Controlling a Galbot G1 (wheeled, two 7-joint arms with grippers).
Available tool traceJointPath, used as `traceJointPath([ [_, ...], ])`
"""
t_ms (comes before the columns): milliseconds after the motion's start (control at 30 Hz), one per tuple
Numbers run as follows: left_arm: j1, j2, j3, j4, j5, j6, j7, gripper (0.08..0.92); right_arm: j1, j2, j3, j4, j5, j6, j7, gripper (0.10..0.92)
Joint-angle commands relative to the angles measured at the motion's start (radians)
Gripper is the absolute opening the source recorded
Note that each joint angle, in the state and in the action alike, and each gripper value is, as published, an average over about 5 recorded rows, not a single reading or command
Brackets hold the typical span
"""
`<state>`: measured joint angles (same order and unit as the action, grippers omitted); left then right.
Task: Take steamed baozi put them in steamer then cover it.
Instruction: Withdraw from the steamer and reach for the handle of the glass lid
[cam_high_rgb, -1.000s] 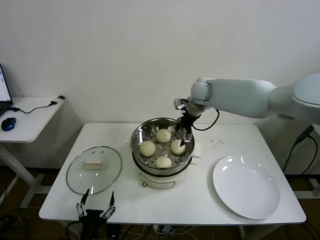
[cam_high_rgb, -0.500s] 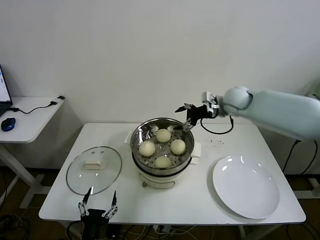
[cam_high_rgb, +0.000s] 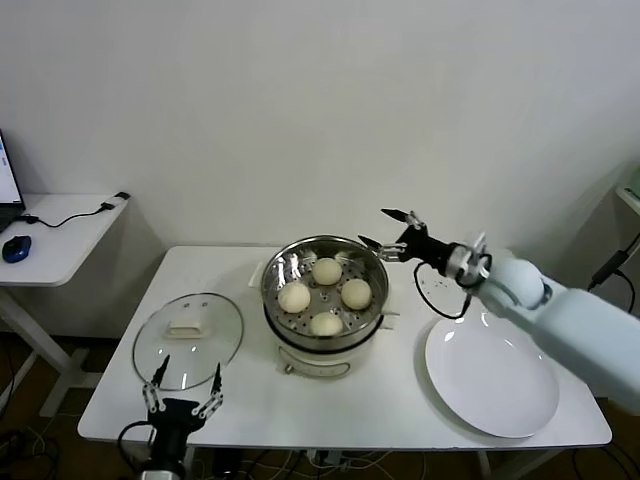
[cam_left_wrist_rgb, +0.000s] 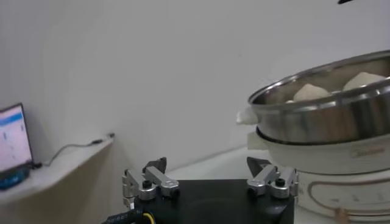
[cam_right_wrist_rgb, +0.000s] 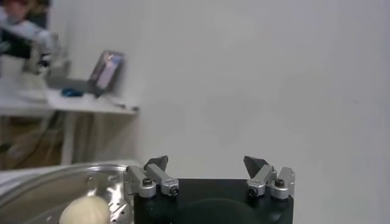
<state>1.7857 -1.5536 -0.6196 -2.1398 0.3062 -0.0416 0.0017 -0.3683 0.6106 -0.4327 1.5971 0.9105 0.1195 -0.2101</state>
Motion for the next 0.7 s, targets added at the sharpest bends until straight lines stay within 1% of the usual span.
traceJointPath([
  [33, -0.048, 0.026, -0.036, -0.011, 0.383, 0.023, 0.023, 0.823, -0.850, 0.101, 0.884, 0.175, -0.150, -0.043, 0.094, 0.823],
  [200, -0.111, 0.070, -0.080, 0.065, 0.810, -0.029, 0.004, 0.823, -0.991, 0.236, 1.029, 0.193, -0.222, -0.073, 0.053, 0.823],
  [400, -0.180, 0.128, -0.081, 0.156, 1.172, -0.047, -0.019, 0.823, -1.066, 0.316, 1.093, 0.164, -0.279, -0.080, 0.020, 0.823],
  [533, -0.260, 0.160, -0.052, 0.274, 1.279, -0.024, -0.060, 0.823, -1.082, 0.351, 1.102, 0.147, -0.309, -0.087, 0.016, 0.823],
  [700, -0.369, 0.178, -0.021, 0.426, 1.281, 0.034, -0.087, 0.823, -1.099, 0.387, 1.104, 0.128, -0.353, -0.087, 0.014, 0.823],
])
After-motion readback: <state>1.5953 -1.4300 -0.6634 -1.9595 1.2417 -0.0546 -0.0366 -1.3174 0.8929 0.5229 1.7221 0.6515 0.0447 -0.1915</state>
